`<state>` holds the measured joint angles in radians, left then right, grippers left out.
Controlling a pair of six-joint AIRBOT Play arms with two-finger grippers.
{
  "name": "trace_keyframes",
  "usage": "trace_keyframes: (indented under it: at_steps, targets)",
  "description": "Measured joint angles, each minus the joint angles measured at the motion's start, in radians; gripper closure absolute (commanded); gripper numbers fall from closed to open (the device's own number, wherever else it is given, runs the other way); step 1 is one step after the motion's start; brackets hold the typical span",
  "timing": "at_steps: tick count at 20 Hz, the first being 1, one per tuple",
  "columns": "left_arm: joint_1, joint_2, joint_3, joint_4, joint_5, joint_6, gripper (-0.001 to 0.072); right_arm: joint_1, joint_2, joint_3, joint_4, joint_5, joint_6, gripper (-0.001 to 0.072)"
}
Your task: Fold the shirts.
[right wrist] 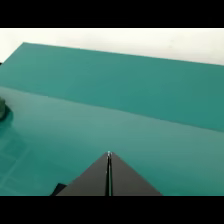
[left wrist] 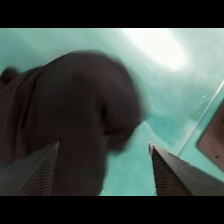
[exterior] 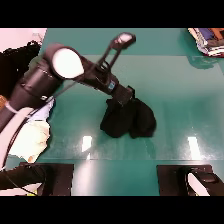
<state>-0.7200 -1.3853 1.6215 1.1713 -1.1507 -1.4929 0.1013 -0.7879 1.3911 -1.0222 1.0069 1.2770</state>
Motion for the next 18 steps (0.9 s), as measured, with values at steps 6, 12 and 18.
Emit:
trace_keyframes:
  at_steps: [6, 12, 18]
  targets:
    - [0.146, -0.055, -0.056, 0.041, 0.053, -0.031, 0.0040, 0.000, 0.001, 0.000, 0.000, 0.084, 0.000, 0.0698]
    - [0.287, -0.224, -0.106, -0.061, 0.062, -0.037, 0.0041, 0.000, -0.002, -0.001, 0.000, 0.135, 0.001, 0.0698]
    - [0.293, -0.373, -0.115, -0.297, 0.119, 0.073, 0.0287, 0.000, -0.037, -0.001, 0.000, 0.168, 0.005, 0.0699]
